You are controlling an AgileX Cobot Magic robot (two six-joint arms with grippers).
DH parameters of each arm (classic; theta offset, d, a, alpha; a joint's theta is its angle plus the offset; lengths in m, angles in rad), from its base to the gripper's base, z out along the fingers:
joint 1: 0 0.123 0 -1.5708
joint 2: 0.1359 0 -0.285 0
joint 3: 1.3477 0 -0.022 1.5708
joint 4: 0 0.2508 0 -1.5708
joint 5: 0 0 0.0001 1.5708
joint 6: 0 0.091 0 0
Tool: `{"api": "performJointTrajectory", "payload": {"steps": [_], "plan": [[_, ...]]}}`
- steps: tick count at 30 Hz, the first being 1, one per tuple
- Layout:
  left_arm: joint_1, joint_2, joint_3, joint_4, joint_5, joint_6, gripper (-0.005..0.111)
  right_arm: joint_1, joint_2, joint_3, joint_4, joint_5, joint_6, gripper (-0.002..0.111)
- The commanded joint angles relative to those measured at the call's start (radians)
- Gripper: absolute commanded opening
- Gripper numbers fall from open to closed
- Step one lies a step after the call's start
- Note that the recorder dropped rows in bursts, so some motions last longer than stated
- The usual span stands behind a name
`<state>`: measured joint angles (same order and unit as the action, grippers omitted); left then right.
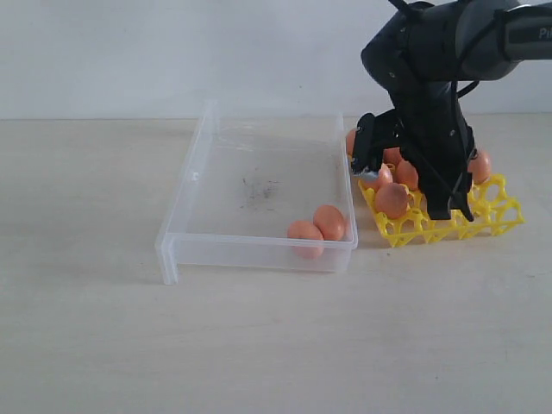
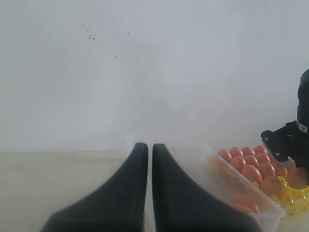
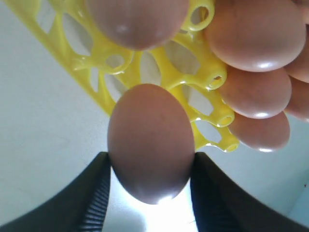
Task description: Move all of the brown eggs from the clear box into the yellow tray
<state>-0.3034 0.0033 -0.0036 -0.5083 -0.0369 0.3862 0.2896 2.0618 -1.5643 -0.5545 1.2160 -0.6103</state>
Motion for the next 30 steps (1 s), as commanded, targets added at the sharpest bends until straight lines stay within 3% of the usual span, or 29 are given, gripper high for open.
{"api": "performJointTrajectory", "payload": {"steps": [1,13,15,17,18,20,25,26,27,28,29,30], "plan": [[0.004,-0.003,0.004,-0.003,-0.015,0.004,0.004,0.0,-0.004,-0.006,0.035,0.005,-0.005,0.0],[0.004,-0.003,0.004,-0.003,-0.015,0.004,0.004,0.0,-0.004,-0.006,-0.041,0.005,0.01,0.001],[0.004,-0.003,0.004,-0.003,-0.015,0.004,0.004,0.0,-0.001,-0.006,-0.035,0.005,0.01,0.014],[0.004,-0.003,0.004,-0.003,-0.015,0.004,0.004,0.0,0.007,-0.006,-0.041,0.005,0.037,0.044],[0.004,-0.003,0.004,-0.003,-0.015,0.004,0.004,0.0,0.007,-0.006,-0.042,0.005,0.054,0.053],[0.004,-0.003,0.004,-0.003,-0.015,0.004,0.004,0.0,0.007,-0.006,-0.065,0.005,0.086,0.063],[0.004,-0.003,0.004,-0.003,-0.015,0.004,0.004,0.0,0.003,-0.006,-0.332,0.005,0.232,0.063],[0.004,-0.003,0.004,-0.003,-0.015,0.004,0.004,0.0,-0.008,-0.006,-0.503,0.002,0.417,0.063],[0.004,-0.003,0.004,-0.003,-0.015,0.004,0.004,-0.002,-0.018,-0.006,-0.575,-0.016,0.508,0.063],[0.004,-0.003,0.004,-0.003,-0.015,0.004,0.004,-0.015,-0.057,-0.006,-0.649,-0.079,0.74,0.062],[0.004,-0.003,0.004,-0.003,-0.015,0.004,0.004,-0.022,-0.08,-0.006,-0.639,-0.12,0.807,0.059],[0.004,-0.003,0.004,-0.003,-0.015,0.004,0.004,-0.053,-0.148,-0.006,-0.51,-0.212,0.953,0.044]]}}
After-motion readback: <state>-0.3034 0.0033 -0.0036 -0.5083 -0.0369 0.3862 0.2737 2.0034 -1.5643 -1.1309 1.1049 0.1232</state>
